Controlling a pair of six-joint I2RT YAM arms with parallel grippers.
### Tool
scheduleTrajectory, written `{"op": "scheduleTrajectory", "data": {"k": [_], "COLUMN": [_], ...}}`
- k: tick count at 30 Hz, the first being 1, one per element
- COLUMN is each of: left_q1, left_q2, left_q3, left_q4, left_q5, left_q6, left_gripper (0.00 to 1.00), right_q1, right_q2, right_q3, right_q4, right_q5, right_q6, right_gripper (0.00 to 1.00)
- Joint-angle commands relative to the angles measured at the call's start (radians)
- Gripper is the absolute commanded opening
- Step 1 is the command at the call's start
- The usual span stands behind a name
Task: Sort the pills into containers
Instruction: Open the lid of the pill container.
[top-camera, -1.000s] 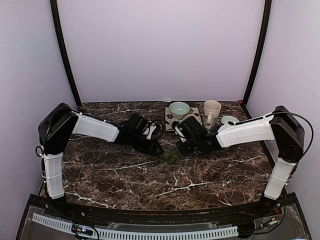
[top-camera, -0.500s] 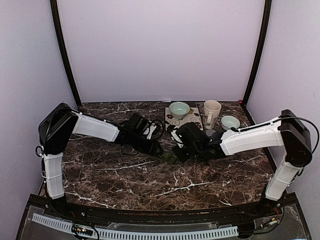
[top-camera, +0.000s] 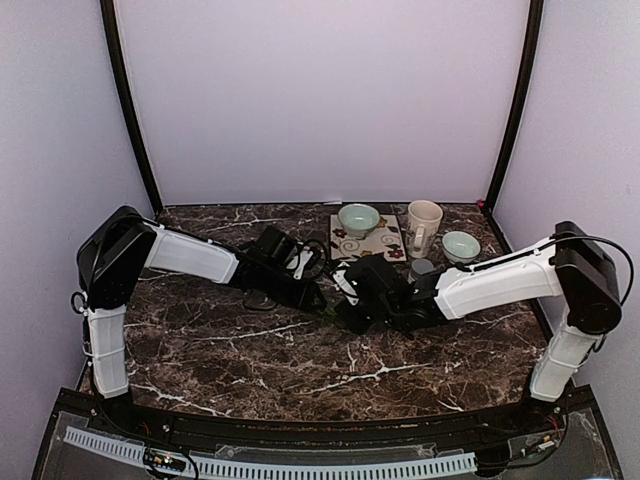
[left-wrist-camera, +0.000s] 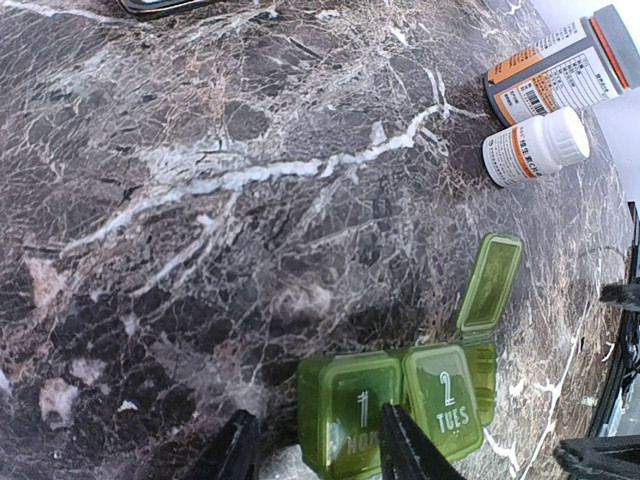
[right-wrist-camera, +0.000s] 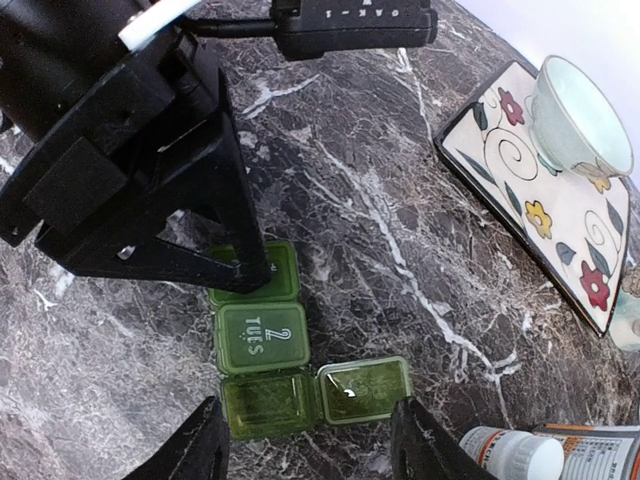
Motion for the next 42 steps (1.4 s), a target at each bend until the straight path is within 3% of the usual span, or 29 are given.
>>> {"op": "scheduleTrajectory", "data": {"k": [1, 42], "left_q1": [-0.009, -0.011], "left_q2": [-0.021, -0.019], "left_q3": [0.001, -0.001], "left_q4": [-0.075, -0.071], "left_q5": [-0.014, 0.006], "left_q6": [0.019, 0.025], "left_gripper": [0.42, 0.42], "right_q1": [0.012, 0.02], "right_q2": [0.034, 0.153], "right_q3": [0.018, 0.097], "right_q4": [0.038, 0.047], "right_q5": [-0.014, -0.011], "right_q6": [-0.007, -0.024], "right_gripper": [0.56, 0.58]}}
